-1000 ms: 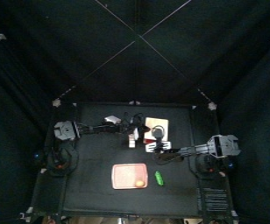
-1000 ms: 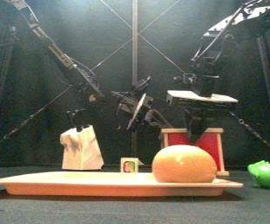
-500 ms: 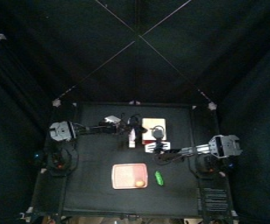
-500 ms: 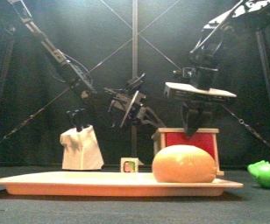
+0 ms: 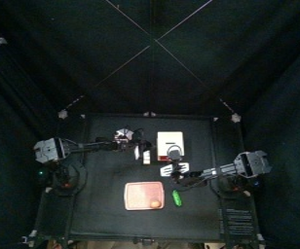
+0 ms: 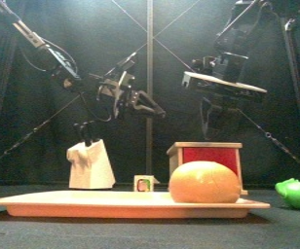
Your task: Close drawer
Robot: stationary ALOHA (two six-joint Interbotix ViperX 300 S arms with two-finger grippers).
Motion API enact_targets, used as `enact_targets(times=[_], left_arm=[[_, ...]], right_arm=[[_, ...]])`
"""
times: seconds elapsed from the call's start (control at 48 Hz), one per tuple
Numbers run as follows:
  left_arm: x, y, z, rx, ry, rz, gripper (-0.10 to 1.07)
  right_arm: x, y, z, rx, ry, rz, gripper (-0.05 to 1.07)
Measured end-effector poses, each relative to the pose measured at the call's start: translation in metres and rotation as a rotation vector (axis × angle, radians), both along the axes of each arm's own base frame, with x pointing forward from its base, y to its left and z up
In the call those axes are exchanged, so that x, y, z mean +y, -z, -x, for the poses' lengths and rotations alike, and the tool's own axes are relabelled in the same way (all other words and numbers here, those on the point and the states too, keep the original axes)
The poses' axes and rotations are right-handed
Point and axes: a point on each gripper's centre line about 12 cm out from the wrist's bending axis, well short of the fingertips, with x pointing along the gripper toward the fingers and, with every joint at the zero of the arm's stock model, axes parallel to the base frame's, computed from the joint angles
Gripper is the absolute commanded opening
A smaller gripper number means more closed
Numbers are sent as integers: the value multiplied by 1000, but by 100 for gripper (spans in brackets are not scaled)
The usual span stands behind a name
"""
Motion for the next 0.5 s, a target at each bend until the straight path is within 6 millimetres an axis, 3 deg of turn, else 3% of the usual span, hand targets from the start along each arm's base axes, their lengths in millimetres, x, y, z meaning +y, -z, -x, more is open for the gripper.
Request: enact_targets(times=[0.292,0.5], left_arm=[[-20,-26,46,-60,2,-37,37],[-29,-35,66,-90,5,-55,37]], right_arm=[[4,-4,-3,-12,-12,0,21],[4,-14,-9,-38,-28,17,21]])
